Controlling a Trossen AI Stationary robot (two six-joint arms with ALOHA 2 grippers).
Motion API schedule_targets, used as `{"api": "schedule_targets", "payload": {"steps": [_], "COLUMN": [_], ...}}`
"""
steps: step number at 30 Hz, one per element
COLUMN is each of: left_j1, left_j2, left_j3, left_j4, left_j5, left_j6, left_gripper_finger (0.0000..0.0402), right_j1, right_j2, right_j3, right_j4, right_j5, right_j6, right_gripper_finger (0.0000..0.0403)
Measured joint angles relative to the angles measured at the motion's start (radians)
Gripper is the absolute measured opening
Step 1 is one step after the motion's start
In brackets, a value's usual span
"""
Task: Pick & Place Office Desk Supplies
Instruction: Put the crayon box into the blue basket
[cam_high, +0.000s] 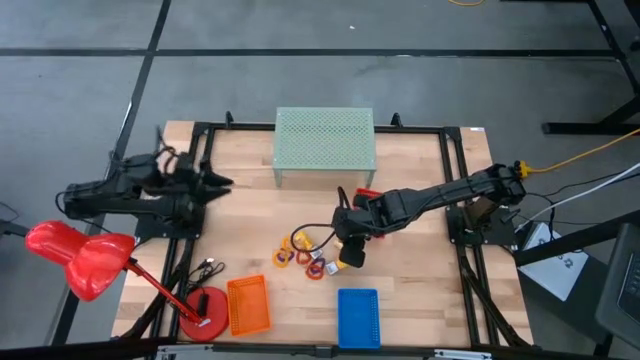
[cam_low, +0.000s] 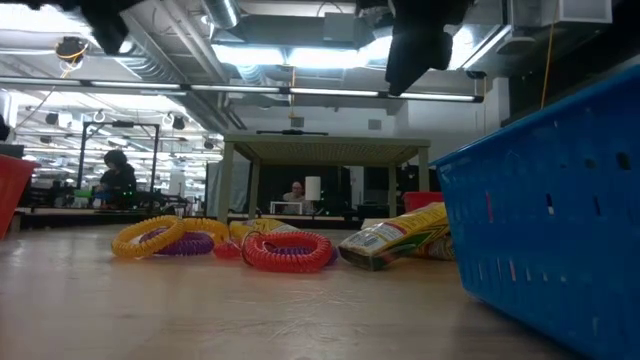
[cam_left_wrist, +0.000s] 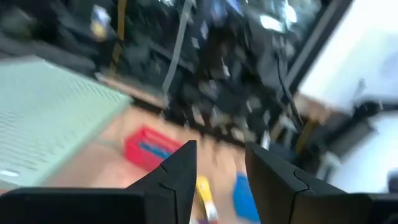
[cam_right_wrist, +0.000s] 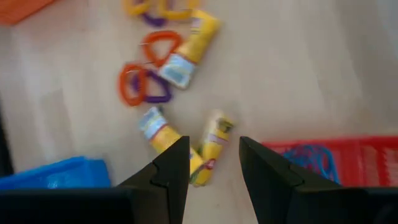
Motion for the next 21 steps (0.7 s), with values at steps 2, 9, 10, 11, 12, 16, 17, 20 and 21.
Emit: {"api": "schedule_targets", "payload": {"steps": [2,9,10,11,12,16,17,20,21], "left_j1": [-0.007,-0.015,-0.015,-0.015,-0.015,-0.015,-0.015,-0.015,-0.015], "left_j2": [-0.055,-0.123,-0.122,-0.122,-0.122,-0.122,-0.122,-0.122,-0.122], "left_j3": [0.0,-0.001,-0.001,-0.001,-0.001,-0.001,-0.001,-0.001,-0.001], "left_j4": [-0.025,-0.127,-0.142,-0.157,-0.166,-0.174,-0.174,-0.178,-0.181], "left_j5": [-0.069,-0.182,-0.19,-0.195,-0.198,-0.208,-0.208,-0.209,-0.209], "left_j6": [0.001,0.002,0.002,0.0,-0.005,-0.02,-0.022,-0.037,-0.039], "left_gripper_finger": [0.0131,0.0131,0.0131,0.0131,0.0131,0.0131,0.0131,0.0131,0.0131], "right_j1": [0.004,0.013,0.008,0.003,-0.002,-0.019,-0.023,-0.031,-0.033], "right_j2": [0.019,0.142,0.161,0.178,0.193,0.233,0.238,0.245,0.245], "right_j3": [0.0,0.0,0.0,0.0,0.0,0.0,0.0,0.0,0.0], "right_j4": [0.031,0.039,0.045,0.05,0.056,0.061,0.063,0.063,0.062], "right_j5": [-0.046,-0.132,-0.132,-0.133,-0.135,-0.134,-0.134,-0.122,-0.116], "right_j6": [-0.064,-0.177,-0.169,-0.163,-0.146,-0.074,-0.058,0.0,0.018], "right_gripper_finger": [0.0142,0.0142,0.0142,0.0142,0.0142,0.0142,0.0142,0.0142,0.0142]}}
